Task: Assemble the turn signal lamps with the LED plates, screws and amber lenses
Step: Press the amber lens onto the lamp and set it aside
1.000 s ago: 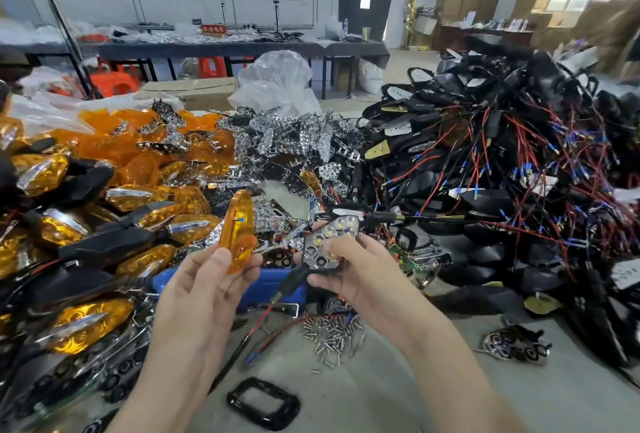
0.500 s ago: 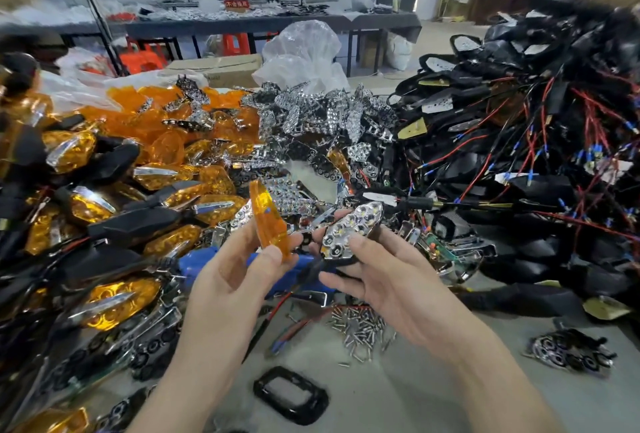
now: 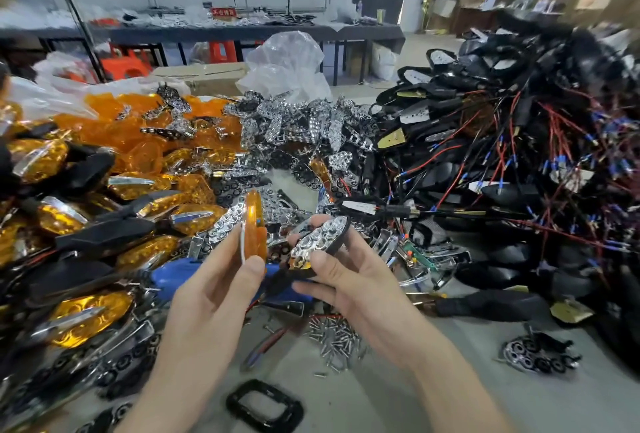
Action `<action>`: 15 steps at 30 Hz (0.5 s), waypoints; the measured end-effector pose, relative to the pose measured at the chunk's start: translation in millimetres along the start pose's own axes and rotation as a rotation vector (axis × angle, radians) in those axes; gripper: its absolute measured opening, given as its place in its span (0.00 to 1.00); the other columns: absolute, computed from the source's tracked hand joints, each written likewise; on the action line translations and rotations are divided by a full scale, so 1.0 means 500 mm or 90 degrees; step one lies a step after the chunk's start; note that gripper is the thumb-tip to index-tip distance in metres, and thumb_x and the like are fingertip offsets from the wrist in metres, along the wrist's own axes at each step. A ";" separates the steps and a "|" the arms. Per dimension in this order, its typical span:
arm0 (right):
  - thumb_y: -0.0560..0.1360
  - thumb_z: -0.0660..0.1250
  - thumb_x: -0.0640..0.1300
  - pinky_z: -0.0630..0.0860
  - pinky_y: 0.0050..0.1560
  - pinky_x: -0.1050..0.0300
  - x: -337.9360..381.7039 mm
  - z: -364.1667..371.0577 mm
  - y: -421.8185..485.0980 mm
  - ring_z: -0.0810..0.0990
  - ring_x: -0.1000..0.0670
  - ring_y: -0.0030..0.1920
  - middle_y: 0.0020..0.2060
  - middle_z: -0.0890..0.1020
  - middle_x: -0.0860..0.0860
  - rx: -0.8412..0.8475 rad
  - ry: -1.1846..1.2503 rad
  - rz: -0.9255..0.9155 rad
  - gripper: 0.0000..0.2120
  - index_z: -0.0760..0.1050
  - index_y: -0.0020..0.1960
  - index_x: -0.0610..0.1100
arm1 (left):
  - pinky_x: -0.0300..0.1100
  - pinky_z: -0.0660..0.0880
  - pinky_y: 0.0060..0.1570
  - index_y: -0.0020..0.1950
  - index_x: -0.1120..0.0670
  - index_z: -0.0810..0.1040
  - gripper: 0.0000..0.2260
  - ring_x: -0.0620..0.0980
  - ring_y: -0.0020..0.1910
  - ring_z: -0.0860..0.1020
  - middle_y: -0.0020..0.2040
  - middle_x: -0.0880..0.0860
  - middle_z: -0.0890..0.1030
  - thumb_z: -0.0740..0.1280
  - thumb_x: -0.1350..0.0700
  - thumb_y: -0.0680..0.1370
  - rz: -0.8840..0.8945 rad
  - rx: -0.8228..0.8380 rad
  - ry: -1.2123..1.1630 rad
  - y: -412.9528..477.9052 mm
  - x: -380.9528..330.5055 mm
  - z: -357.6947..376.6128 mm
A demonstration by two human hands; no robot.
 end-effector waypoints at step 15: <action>0.67 0.83 0.45 0.80 0.59 0.52 0.003 -0.003 -0.004 0.84 0.44 0.61 0.59 0.85 0.47 0.029 -0.030 0.002 0.27 0.80 0.63 0.55 | 0.25 0.73 0.52 0.73 0.38 0.68 0.30 0.35 0.62 0.77 0.63 0.36 0.80 0.71 0.52 0.73 0.011 0.058 -0.034 0.010 0.011 0.007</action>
Point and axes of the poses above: each hand's wrist, its own y-axis towards the middle knuckle, its own z-axis out of the palm, x = y × z, the point moved 7 cm from there along y, towards the middle knuckle
